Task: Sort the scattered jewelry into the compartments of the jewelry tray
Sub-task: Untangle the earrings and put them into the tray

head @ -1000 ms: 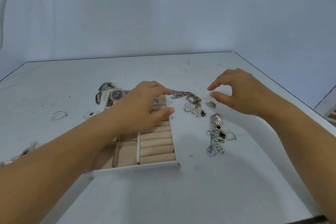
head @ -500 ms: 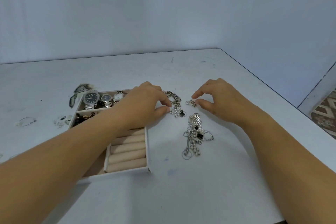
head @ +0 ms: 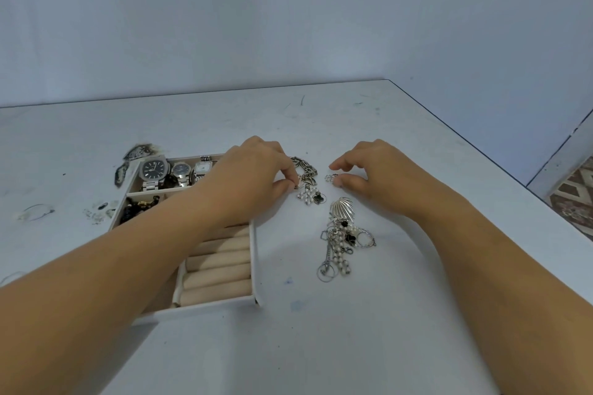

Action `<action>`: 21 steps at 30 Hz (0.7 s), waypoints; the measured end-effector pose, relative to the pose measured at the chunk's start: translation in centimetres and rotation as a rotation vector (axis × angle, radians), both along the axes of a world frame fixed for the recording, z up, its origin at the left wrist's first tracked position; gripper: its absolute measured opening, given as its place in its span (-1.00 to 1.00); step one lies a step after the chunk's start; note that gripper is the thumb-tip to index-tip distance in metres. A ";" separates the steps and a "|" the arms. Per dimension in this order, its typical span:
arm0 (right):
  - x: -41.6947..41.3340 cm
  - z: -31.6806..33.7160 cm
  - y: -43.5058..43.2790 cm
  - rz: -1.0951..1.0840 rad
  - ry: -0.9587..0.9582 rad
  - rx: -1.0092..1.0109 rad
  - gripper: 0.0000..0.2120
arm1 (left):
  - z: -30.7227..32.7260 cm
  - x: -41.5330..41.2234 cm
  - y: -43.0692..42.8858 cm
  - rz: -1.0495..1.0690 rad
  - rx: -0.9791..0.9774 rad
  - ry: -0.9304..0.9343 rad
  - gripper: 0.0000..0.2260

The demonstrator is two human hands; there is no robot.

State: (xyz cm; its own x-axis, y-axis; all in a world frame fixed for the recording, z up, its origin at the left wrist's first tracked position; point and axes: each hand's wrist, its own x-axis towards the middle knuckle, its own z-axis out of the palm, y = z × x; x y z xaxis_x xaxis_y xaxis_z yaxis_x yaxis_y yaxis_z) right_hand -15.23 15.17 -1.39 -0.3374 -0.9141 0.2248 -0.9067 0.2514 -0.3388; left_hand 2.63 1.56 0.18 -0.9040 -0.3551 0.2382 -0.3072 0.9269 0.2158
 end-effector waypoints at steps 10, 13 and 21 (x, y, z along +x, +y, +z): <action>0.7 -0.1 -0.6 -0.032 -0.052 0.029 -0.91 | -0.2 0.8 -0.1 -0.029 0.020 0.056 -0.88; 1.0 -0.2 -0.6 -0.036 -0.029 0.042 -0.91 | -0.1 1.0 0.0 -0.028 0.030 0.061 -0.88; 2.4 0.7 -0.4 0.019 -0.004 -0.082 -0.89 | 1.2 3.7 0.5 0.013 0.033 0.103 -0.92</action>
State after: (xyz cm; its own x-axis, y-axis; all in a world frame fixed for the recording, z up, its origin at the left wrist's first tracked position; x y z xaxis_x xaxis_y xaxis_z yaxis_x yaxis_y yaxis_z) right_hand -12.87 14.78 -0.67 -0.3215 -0.8990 0.2974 -0.9094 0.2056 -0.3615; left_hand 6.29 2.04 1.35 -0.8708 -0.3754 0.3175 -0.2936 0.9150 0.2766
